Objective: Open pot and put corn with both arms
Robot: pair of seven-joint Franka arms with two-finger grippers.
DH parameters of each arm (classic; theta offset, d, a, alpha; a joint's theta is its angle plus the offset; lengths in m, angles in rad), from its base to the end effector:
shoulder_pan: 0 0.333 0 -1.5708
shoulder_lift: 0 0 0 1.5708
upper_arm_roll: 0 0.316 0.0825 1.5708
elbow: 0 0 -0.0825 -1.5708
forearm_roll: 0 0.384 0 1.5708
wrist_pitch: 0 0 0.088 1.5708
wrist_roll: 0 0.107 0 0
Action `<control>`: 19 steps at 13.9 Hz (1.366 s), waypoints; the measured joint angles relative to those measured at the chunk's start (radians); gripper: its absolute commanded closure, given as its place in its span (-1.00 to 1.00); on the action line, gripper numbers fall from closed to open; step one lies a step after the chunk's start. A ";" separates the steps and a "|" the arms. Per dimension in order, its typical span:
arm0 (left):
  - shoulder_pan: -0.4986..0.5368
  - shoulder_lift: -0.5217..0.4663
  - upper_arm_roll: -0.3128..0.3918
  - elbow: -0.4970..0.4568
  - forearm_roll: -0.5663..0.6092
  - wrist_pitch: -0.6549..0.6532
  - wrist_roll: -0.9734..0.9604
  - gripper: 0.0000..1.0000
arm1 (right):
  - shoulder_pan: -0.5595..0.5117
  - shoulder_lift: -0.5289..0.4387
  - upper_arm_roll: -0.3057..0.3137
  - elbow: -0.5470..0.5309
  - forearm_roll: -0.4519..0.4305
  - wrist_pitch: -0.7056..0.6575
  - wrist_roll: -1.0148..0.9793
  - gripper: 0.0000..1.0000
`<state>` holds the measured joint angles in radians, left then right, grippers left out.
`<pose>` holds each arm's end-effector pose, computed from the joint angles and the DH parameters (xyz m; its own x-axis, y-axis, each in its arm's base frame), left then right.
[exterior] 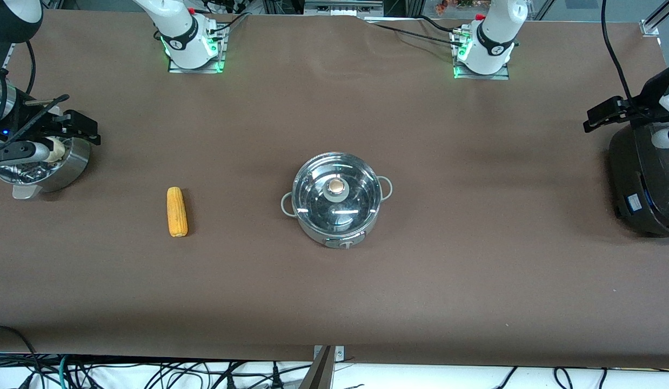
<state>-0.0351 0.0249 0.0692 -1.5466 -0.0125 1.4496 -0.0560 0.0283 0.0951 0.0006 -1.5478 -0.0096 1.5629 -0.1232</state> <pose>0.5485 0.0168 0.6122 0.9886 0.0884 -0.1219 0.0896 -0.9960 0.0040 0.5800 0.0157 0.5807 0.9852 0.1513 -0.0805 0.1518 -0.9884 -0.0004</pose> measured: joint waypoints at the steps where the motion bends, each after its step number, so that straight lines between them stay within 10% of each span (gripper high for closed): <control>1: 0.000 0.000 0.000 0.000 0.000 0.000 0.000 -1.00 | 0.000 0.000 0.000 0.000 0.000 0.000 0.000 -1.00; 19: -0.037 0.069 -0.062 -0.004 -0.029 0.026 -0.023 -0.99 | 0.028 0.352 0.007 -0.077 0.002 0.541 0.000 -1.00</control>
<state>-0.0724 0.0943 0.0073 -1.5510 -0.0412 1.4752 -0.0791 0.0559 0.4466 0.0080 -1.6251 -0.0072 2.1043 -0.1235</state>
